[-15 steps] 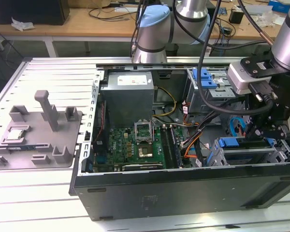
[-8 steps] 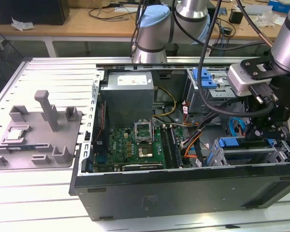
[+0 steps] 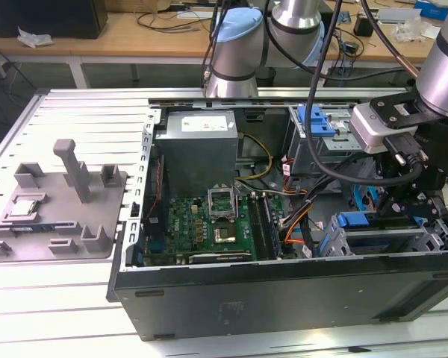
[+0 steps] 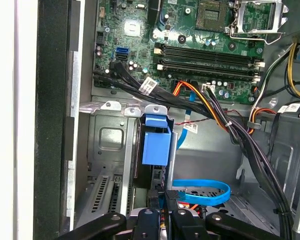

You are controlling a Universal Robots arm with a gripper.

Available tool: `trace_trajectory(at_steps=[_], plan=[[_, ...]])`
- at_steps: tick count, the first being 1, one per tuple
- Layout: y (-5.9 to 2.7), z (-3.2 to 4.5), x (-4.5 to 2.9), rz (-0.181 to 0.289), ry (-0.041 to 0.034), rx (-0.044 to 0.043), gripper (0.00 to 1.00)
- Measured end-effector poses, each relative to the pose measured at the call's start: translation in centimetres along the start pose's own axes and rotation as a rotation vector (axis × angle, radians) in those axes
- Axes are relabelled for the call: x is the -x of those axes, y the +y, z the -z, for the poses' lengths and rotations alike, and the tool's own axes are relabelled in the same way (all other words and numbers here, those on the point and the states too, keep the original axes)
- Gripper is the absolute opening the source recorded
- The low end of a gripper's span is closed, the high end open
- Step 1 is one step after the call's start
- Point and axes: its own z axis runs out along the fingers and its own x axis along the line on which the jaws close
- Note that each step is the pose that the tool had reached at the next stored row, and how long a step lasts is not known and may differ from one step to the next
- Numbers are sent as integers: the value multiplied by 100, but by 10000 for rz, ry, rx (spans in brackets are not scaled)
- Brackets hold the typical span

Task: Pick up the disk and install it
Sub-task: 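Insert the second disk wire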

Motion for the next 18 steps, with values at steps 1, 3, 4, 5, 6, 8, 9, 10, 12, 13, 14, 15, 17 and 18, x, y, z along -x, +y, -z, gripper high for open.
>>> trace_trajectory(at_steps=[1, 3, 4, 5, 6, 8, 9, 10, 12, 13, 14, 15, 17, 18], plan=[[0, 0, 0, 0, 0, 0, 16], [0, 0, 0, 1, -1, 0, 16], [0, 0, 0, 1, 0, 0, 16], [0, 0, 0, 2, -1, 0, 16], [0, 0, 0, 3, -1, 0, 16], [0, 0, 0, 4, -1, 1, 16], [0, 0, 0, 5, -3, 1, 16], [0, -1, 0, 6, -4, 1, 17], [0, -1, 0, 6, -5, 0, 23], [-1, 3, 0, 6, -2, 0, 30], [-1, 8, 0, 6, -1, 0, 30], [-3, 21, 2, 6, 0, 1, 30], [-12, 89, 10, 7, 0, 1, 30], [-15, 111, 14, 8, -2, -1, 30]])
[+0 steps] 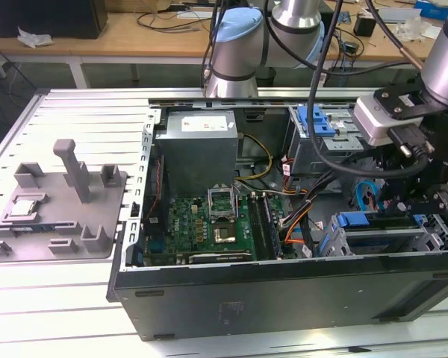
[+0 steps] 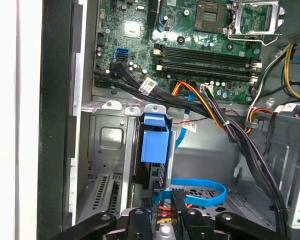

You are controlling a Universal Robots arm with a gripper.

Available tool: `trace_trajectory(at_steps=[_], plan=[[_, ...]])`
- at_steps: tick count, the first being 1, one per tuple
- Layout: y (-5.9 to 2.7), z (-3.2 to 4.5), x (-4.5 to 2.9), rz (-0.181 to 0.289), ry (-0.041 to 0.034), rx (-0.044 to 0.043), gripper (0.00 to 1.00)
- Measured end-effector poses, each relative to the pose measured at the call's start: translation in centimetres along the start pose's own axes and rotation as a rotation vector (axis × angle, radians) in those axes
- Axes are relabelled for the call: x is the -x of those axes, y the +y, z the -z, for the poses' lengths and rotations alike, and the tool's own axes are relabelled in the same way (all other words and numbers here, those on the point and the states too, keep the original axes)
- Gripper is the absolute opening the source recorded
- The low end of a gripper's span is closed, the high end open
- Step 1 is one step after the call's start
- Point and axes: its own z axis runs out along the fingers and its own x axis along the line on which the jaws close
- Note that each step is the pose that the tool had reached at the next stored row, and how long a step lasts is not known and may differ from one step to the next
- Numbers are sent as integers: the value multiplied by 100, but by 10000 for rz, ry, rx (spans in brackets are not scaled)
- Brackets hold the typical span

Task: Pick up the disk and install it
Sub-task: 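Insert the second disk wire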

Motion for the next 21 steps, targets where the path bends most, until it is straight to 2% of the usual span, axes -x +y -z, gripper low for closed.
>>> trace_trajectory(at_steps=[5, 10, 12, 13, 14, 16, 18, 21], plan=[[-5, 166, 47, 4, 32, -30, 30], [28, 258, 134, 14, 82, -91, 30], [74, 310, 173, 22, 110, -135, 28], [92, 321, 181, 22, 116, -149, 22], [115, 330, 190, 24, 124, -165, 22], [177, 345, 209, 29, 153, -191, 11], [284, 360, 233, 36, 191, -233, 11], [310, 363, 238, 40, 203, -253, 11]])
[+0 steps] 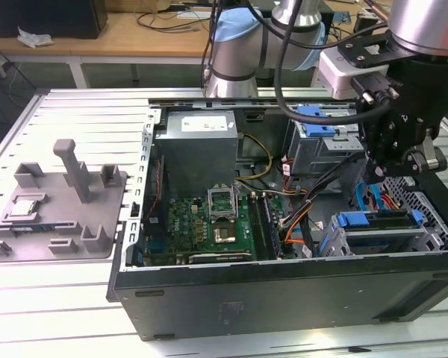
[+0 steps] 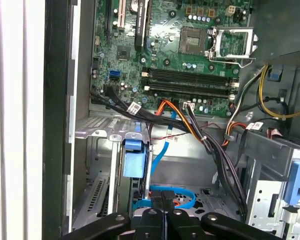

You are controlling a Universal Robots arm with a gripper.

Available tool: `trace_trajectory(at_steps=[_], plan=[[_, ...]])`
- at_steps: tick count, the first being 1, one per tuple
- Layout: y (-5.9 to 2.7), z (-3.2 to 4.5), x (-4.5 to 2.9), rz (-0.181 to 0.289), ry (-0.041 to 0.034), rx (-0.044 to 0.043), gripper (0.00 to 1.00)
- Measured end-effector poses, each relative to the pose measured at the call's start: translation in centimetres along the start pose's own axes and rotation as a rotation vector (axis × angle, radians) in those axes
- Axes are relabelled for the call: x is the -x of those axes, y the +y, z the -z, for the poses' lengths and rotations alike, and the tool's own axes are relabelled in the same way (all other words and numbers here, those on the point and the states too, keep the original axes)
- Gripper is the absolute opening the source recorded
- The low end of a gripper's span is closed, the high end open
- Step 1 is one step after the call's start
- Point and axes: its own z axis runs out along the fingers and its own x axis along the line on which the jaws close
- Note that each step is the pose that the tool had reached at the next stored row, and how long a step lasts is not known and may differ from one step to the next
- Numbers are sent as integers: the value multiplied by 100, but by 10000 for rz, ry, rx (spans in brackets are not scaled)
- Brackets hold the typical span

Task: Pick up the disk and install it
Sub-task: 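Insert the second disk wire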

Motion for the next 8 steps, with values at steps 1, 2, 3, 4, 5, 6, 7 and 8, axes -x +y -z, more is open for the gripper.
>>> trace_trajectory(at_steps=[1, 2, 3, 4, 5, 6, 7, 8], plan=[[0, 1, 1, 1, 1, 0, 11], [0, 0, 1, 1, 0, 0, 11], [1, 1, 1, 0, 1, 0, 11], [1, 1, 1, 0, 1, -1, 11], [2, 0, 1, 0, 0, 0, 11], [3, 1, 1, 0, 0, 0, 11], [3, 1, 1, 0, 1, 0, 11], [3, 1, 1, 0, 0, -1, 11]])
